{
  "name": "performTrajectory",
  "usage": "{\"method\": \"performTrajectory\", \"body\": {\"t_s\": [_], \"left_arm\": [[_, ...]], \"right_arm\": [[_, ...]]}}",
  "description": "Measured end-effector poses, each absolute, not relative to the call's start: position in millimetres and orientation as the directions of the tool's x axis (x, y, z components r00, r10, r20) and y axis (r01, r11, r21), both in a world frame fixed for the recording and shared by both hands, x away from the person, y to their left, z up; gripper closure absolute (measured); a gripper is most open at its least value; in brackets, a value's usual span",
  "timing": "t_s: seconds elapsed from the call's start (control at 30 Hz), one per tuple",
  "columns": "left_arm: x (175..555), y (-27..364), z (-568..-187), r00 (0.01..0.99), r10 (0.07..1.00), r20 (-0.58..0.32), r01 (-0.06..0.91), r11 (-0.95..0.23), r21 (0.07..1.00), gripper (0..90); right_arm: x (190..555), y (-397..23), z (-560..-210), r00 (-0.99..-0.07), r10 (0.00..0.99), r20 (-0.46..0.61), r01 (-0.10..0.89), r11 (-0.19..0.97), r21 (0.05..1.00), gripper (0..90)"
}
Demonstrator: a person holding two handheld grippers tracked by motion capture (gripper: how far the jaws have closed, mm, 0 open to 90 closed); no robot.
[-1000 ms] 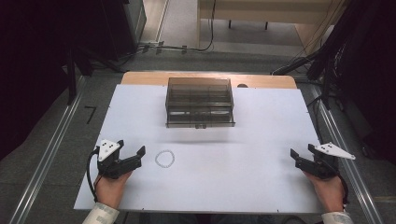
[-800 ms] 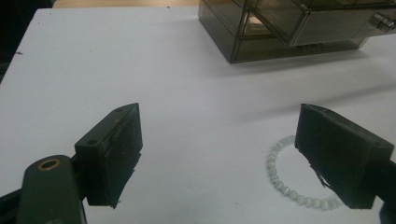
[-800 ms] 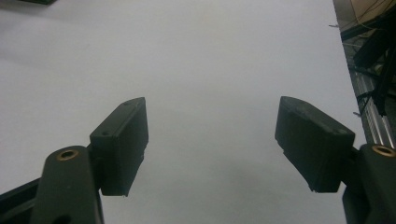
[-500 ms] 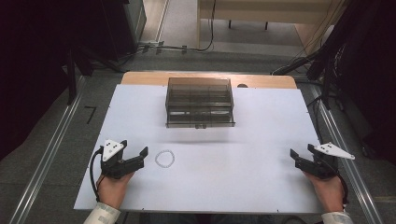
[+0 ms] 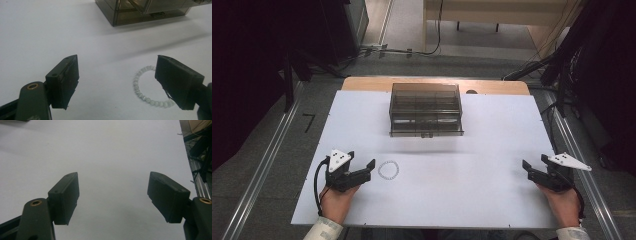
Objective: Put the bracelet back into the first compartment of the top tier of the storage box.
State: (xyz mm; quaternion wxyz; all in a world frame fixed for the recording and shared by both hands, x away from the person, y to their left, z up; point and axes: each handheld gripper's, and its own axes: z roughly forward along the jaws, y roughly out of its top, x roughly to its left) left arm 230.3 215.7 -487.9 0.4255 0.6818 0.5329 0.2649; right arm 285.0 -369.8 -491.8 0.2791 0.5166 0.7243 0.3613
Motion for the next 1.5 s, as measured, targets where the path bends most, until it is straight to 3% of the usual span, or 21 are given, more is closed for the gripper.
{"method": "performTrajectory", "body": {"t_s": [1.5], "left_arm": [[241.3,194.5,-497.9,0.347,0.936,-0.063,0.547,-0.148,0.824,22.9]], "right_arm": [[286.0,-368.5,-492.6,-0.318,0.947,-0.037,0.546,0.215,0.809,23.8]]}}
